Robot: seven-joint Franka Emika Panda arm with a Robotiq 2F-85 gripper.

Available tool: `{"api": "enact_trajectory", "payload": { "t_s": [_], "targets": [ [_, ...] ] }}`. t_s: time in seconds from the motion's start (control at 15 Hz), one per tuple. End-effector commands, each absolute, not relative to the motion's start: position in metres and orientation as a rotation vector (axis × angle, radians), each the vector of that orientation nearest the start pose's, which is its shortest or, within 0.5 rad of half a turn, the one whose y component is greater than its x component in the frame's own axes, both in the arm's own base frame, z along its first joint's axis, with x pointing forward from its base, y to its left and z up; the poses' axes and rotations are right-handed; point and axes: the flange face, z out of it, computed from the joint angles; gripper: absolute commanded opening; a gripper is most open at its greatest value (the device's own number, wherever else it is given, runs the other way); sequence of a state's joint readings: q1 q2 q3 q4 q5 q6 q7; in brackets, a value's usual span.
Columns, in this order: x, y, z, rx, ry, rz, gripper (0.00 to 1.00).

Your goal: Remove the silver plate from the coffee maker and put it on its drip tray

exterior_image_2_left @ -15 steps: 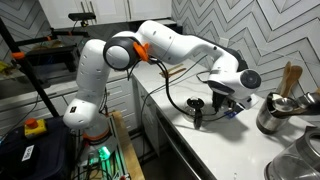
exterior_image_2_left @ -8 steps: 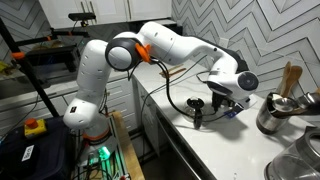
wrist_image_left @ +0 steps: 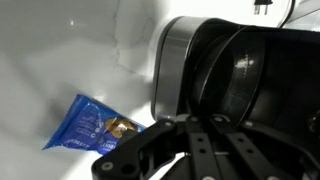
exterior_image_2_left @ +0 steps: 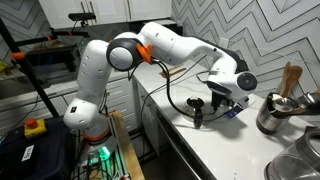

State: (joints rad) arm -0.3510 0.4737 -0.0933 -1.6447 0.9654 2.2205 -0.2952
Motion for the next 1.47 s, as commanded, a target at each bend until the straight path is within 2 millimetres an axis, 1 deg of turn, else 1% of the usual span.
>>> {"api": "enact_trajectory", "payload": {
  "t_s": [0.0, 0.2, 0.4, 0.47, 0.6, 0.67, 1.0, 1.13, 1.4],
  "targets": [
    [0.647, -0.269, 0.356, -2.284, 0.846, -0.499, 0.31],
    [0.646, -0.270, 0.362, -2.286, 0.851, -0.502, 0.51],
    [0.639, -0.273, 0.375, -2.283, 0.847, -0.488, 0.76],
    [0.637, -0.274, 0.379, -2.283, 0.842, -0.484, 0.82],
    [0.629, -0.281, 0.391, -2.306, 0.857, -0.485, 0.97],
    [0.624, -0.286, 0.399, -2.317, 0.870, -0.493, 1.00],
    [0.598, -0.310, 0.442, -2.375, 0.898, -0.484, 1.00],
    [0.585, -0.312, 0.460, -2.398, 0.892, -0.430, 1.00],
    [0.556, -0.307, 0.501, -2.477, 0.827, -0.264, 1.00]
  ]
}}
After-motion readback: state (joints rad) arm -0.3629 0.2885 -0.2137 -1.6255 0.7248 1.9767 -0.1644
